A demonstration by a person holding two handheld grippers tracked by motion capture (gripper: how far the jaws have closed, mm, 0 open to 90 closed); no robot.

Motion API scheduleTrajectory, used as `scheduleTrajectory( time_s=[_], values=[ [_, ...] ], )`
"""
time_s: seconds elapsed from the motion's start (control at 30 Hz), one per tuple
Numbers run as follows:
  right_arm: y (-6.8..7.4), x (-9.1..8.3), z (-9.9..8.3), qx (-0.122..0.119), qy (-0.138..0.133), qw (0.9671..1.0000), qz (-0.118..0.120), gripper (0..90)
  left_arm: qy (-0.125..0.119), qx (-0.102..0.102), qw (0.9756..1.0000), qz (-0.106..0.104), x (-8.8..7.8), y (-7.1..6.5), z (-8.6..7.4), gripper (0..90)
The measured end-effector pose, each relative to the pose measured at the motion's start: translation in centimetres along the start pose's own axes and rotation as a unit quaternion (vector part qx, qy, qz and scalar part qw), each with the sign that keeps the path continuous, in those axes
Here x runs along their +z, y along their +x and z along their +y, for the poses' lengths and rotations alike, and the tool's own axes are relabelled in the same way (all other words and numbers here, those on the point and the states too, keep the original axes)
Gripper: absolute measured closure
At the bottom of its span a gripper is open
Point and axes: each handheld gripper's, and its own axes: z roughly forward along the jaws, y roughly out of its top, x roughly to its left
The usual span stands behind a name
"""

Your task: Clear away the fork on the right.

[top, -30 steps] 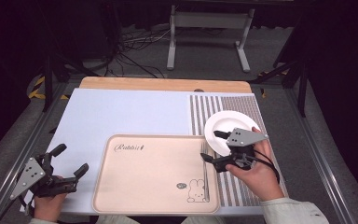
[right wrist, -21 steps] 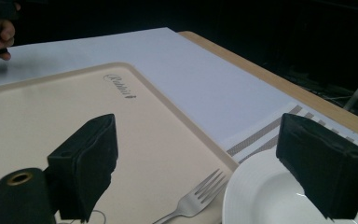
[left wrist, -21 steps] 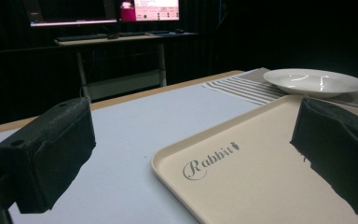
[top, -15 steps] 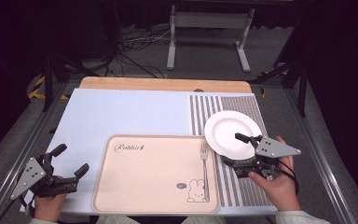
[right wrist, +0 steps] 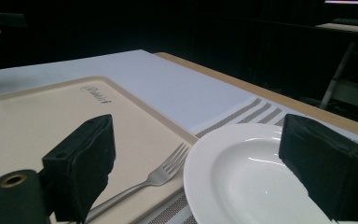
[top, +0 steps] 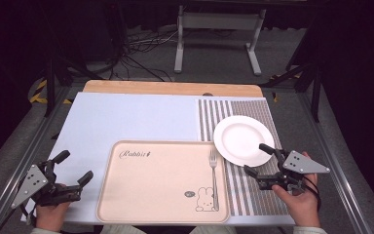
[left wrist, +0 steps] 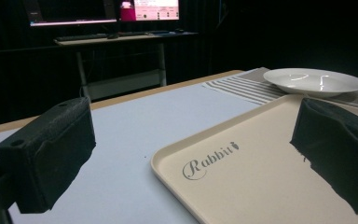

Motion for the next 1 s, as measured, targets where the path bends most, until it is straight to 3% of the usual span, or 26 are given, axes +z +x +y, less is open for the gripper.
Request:
scheduleTrajectory(
  time_s=[0.4,0.5,0.87,1.0],
  values=[
    [-0.7,-0.5,-2.4,0.010,-0.003,0.9999,-0.004,11.9,-0.001,0.000,1.0000,-0.001,0.0,0.0,0.0,0.2],
    [-0.9,-0.8,-3.2,0.026,-0.014,0.9995,-0.009,11.9,-0.001,0.001,1.0000,-0.002,0.0,0.0,0.0,0.2],
    [-1.2,-1.2,-4.8,0.044,0.003,0.9990,-0.013,11.9,-0.001,0.001,1.0000,-0.004,0.0,0.1,0.0,0.2],
    [-1.5,-1.3,-5.5,0.062,0.002,0.9978,-0.021,12.1,-0.001,-0.001,1.0000,-0.007,0.2,0.0,0.0,0.2]
  ],
)
